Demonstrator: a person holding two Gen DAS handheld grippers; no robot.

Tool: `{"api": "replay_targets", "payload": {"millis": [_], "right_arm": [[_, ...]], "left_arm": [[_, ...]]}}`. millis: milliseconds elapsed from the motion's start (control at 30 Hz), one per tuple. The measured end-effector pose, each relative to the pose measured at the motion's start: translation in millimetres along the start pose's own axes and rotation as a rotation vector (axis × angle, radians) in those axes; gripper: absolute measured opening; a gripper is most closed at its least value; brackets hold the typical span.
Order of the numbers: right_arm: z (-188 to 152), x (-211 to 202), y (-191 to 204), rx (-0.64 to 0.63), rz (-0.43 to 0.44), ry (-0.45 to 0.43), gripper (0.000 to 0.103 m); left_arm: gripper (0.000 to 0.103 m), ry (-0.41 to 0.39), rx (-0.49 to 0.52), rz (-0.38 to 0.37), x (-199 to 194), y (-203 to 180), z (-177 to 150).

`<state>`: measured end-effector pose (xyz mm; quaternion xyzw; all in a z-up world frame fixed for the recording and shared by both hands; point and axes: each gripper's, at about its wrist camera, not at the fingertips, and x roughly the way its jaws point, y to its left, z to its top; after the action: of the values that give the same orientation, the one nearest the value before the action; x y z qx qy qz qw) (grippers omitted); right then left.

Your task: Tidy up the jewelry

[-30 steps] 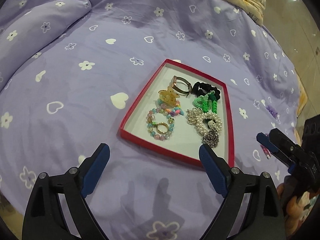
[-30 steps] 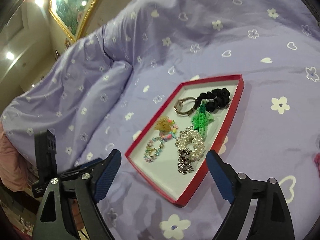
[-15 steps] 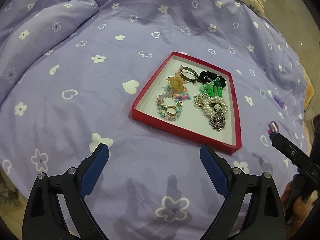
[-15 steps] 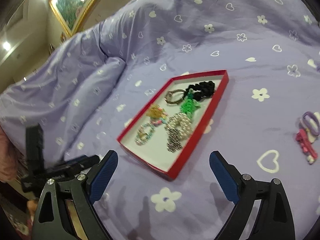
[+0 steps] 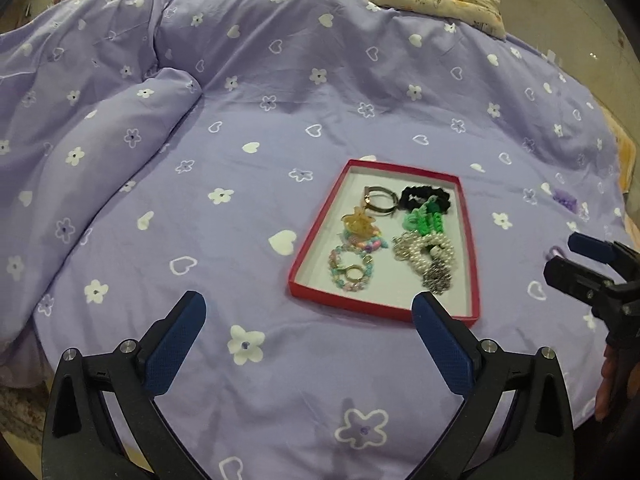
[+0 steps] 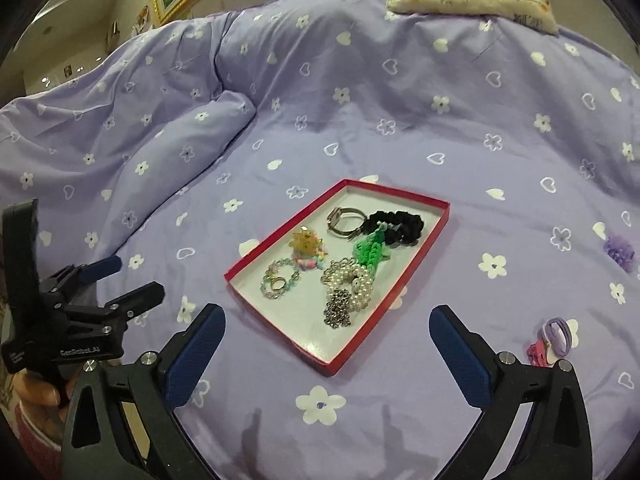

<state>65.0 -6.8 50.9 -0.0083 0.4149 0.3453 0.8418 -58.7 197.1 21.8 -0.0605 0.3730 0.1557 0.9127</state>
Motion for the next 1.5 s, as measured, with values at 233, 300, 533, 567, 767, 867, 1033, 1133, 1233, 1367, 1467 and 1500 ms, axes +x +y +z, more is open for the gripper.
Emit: {"api": "replay_targets", "payload": {"millis": [233,300,533,567,767,867,1033,1133,1233,1367,1467,1500], "right_arm": [[-30,26,0,0.02,0.02,0.054,0.103],[-34,29,3,0.011,0.017,0.074,0.103],[-42,27,6,0.005,0.007,0.056,0.103],[-44,26,6,0.004,0.006,0.048,0.103],[-47,22,5,0.013,0.023,0.01,0.103],[-46,21,5,0.012,0.03,-0.001,0.103],[-47,19,6,0.01,0.027,-0.012,0.103],[-48,18,8,0.0,0.022,-0.022,0.103],[-48,15,10,-0.009,0.027,-0.04,0.103],[-50,15,12,-0.019,0.026,-0.049,0.103],[-52,17,12,-0.016,0.025,-0.042,0.103],[-52,17,12,-0.014,0.023,-0.04,0.103]], "left_arm": [[0.103,0.044,0.007,0.037,13,-6,-20],[0.103,0.05,0.011,0.052,13,-8,-25],[0.103,0.043,0.001,0.061,8,-8,-36],[0.103,0.041,-0.001,0.064,8,-8,-37],[0.103,0.017,-0.004,0.079,2,-11,-39],[0.103,0.011,0.001,0.084,1,-12,-38],[0.103,0.004,0.004,0.082,-2,-14,-39],[0.103,-0.007,0.001,0.086,-5,-15,-40],[0.103,-0.02,-0.004,0.084,-8,-15,-40],[0.103,-0.028,-0.004,0.09,-10,-16,-40],[0.103,-0.025,-0.003,0.086,-10,-16,-40],[0.103,-0.026,-0.003,0.086,-10,-16,-40]]}}
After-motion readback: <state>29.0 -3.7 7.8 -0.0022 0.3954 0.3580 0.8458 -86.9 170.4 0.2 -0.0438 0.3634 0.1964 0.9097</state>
